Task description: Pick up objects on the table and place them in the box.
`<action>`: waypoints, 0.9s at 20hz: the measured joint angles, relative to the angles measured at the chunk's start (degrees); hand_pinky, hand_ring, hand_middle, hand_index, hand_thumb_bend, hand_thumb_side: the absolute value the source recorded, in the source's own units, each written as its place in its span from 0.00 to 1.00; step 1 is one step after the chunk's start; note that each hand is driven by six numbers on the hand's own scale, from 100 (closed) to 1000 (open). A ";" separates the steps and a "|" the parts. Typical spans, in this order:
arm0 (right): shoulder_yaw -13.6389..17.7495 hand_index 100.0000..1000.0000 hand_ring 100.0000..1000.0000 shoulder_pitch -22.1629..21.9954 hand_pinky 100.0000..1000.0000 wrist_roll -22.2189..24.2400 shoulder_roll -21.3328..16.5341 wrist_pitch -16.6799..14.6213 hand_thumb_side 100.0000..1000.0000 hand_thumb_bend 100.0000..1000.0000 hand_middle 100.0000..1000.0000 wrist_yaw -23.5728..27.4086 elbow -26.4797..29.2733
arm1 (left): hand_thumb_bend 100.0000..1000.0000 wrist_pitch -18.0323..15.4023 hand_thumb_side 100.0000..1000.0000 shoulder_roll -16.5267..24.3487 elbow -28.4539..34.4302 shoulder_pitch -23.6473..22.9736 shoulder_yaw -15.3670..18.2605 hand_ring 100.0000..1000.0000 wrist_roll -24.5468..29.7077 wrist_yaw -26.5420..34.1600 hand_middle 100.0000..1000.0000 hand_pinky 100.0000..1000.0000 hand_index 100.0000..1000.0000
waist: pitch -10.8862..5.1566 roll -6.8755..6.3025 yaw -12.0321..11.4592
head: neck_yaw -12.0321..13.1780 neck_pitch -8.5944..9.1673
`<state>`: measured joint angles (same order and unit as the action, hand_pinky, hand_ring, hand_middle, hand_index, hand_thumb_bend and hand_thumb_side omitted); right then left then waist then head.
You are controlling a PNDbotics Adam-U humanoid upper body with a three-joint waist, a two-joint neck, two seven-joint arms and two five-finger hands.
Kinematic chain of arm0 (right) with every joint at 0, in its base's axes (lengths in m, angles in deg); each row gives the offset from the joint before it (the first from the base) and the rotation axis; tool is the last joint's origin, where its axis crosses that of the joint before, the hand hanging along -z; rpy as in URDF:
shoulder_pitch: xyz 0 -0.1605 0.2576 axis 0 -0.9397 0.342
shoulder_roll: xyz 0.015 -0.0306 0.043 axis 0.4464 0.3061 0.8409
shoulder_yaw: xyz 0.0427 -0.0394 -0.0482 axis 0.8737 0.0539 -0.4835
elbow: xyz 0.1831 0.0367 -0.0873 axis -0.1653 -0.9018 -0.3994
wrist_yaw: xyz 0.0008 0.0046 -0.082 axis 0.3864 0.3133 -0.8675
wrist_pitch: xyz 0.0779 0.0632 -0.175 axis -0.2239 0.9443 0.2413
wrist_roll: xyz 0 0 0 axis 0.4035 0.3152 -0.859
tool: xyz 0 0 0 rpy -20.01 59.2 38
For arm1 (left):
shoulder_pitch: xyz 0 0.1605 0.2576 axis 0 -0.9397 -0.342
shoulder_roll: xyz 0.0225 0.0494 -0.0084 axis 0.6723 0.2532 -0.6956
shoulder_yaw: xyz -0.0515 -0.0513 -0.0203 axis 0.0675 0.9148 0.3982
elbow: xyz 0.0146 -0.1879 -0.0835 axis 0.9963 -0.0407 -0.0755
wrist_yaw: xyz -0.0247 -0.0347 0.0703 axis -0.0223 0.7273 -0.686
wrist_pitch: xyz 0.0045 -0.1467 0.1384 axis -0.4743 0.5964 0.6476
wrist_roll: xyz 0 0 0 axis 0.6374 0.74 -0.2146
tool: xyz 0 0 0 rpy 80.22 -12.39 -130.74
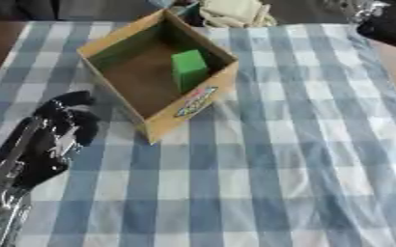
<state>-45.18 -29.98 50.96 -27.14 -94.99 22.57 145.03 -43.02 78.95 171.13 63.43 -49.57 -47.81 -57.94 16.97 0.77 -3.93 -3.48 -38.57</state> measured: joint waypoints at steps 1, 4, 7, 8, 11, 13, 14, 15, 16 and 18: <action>0.66 0.85 0.80 -1.81 0.72 -0.99 0.43 -0.19 0.51 0.00 0.84 1.31 1.17 | 0.43 0.03 0.47 0.00 0.04 -0.01 0.27 0.65 -0.84 0.01 0.73 0.75 0.83 | 0.10 -0.11 0.46 | 0.17 0.00; 2.69 0.85 0.80 -7.12 0.72 -3.64 2.74 -1.18 0.54 0.00 0.84 4.15 3.47 | 0.43 0.15 0.47 0.02 0.15 -0.13 1.10 0.64 -3.96 0.39 0.72 0.75 0.83 | 0.34 -0.35 1.32 | 0.76 0.00; 4.23 0.85 0.79 -11.63 0.71 -5.54 5.23 -2.00 0.58 0.00 0.84 5.02 4.54 | 0.44 0.32 0.46 0.07 0.15 -0.57 1.82 0.64 -8.08 1.52 0.72 0.74 0.83 | 0.57 -0.56 2.59 | 1.24 -0.18; 4.70 0.85 0.79 -13.13 0.71 -6.11 6.06 -2.16 0.58 0.00 0.84 5.08 4.78 | 0.44 0.34 0.46 0.11 0.15 -0.62 2.00 0.64 -9.65 1.97 0.72 0.74 0.82 | 0.62 -0.66 2.92 | 1.33 -0.20; 5.69 0.85 0.79 -16.76 0.71 -7.38 8.45 -2.46 0.62 0.00 0.84 5.14 5.24 | 0.45 0.24 0.47 0.56 0.14 -1.14 2.29 0.64 -13.71 3.49 0.72 0.74 0.82 | 0.66 -0.69 3.57 | 1.80 -0.54; 6.31 0.85 0.79 -18.60 0.70 -7.97 10.11 -2.48 0.63 0.00 0.84 5.12 5.36 | 0.45 0.21 0.47 0.56 0.13 -1.29 2.30 0.64 -15.67 4.33 0.72 0.74 0.82 | 0.66 -0.76 3.93 | 2.08 -1.08; 6.65 0.85 0.79 -19.37 0.70 -8.22 10.91 -2.45 0.64 0.00 0.83 5.03 5.37 | 0.45 0.19 0.47 0.56 0.12 -1.34 2.30 0.64 -16.43 4.67 0.72 0.74 0.82 | 0.66 -0.85 3.99 | 2.15 -1.30; 6.98 0.85 0.78 -20.05 0.70 -8.45 11.83 -2.42 0.65 0.00 0.83 4.84 5.37 | 0.45 0.20 0.47 0.55 0.11 -1.51 2.30 0.64 -17.10 4.95 0.72 0.74 0.82 | 0.66 -0.95 3.99 | 2.21 -1.65; 7.32 0.85 0.78 -20.65 0.70 -8.63 12.80 -2.32 0.65 0.00 0.83 4.50 5.37 | 0.45 0.21 0.47 0.52 0.08 -1.68 2.29 0.64 -17.72 5.16 0.72 0.74 0.82 | 0.66 -1.03 3.97 | 2.27 -1.95; 7.94 0.84 0.78 -21.79 0.70 -9.02 14.70 -2.09 0.67 0.00 0.83 3.61 5.37 | 0.45 0.26 0.48 0.43 -0.17 -2.09 2.29 0.63 -18.67 5.51 0.71 0.74 0.82 | 0.65 -1.13 3.96 | 2.30 -2.70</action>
<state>-37.24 -51.76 41.94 -12.44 -97.08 26.18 150.40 -42.76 79.38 170.97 61.34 -47.28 -66.47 -52.42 17.63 -0.36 0.03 -1.19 -41.27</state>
